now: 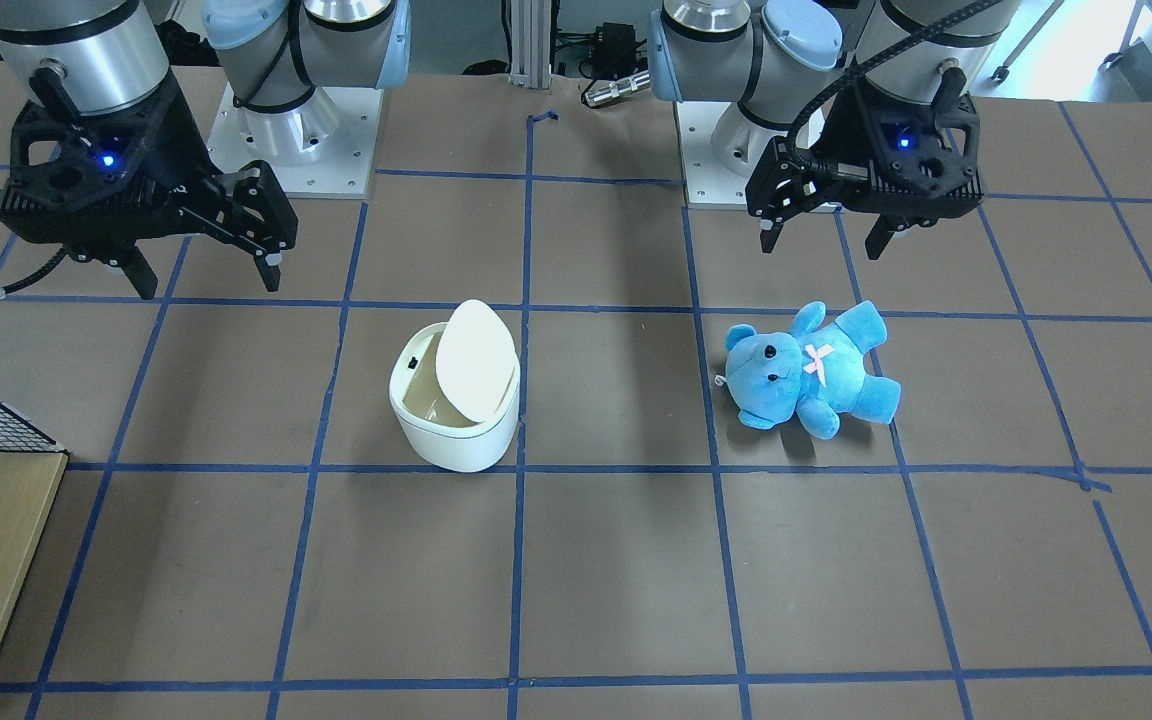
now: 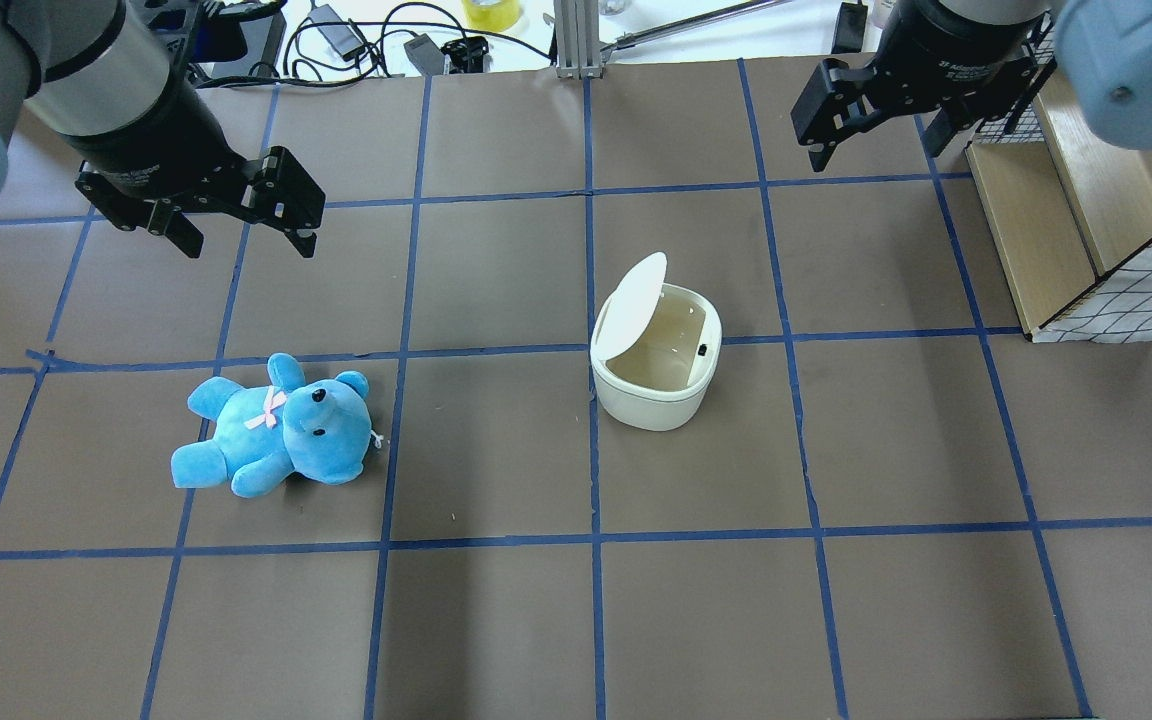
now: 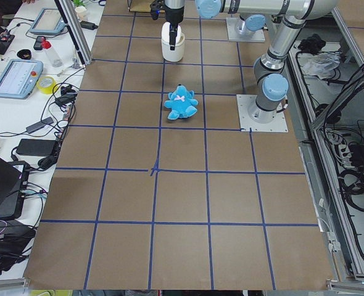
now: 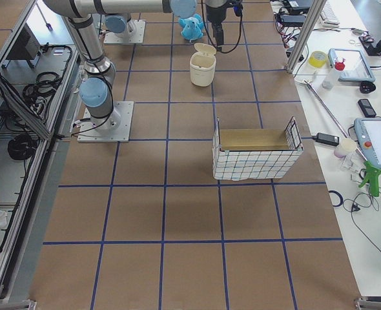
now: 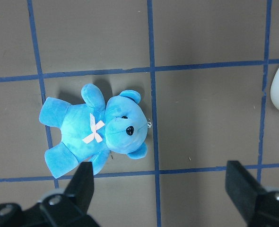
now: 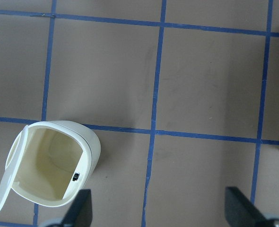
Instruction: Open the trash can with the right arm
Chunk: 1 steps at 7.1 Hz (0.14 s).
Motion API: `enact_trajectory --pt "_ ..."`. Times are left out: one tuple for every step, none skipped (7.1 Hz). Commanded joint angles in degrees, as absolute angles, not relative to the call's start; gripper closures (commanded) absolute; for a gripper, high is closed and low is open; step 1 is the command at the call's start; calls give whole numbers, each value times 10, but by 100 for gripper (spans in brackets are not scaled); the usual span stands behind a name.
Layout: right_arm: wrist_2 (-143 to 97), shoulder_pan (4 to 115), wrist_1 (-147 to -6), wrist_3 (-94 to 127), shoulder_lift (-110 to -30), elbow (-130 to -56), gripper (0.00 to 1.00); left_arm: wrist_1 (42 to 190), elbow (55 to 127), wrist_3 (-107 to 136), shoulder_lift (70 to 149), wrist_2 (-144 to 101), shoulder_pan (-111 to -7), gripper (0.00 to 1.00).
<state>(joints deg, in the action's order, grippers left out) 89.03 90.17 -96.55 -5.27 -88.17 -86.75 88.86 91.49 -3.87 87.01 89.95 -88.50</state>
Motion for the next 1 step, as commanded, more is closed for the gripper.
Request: enact_trajectory --pt "890 902 -967 -53 -882 -867 0 889 915 -39 870 900 -885 0"
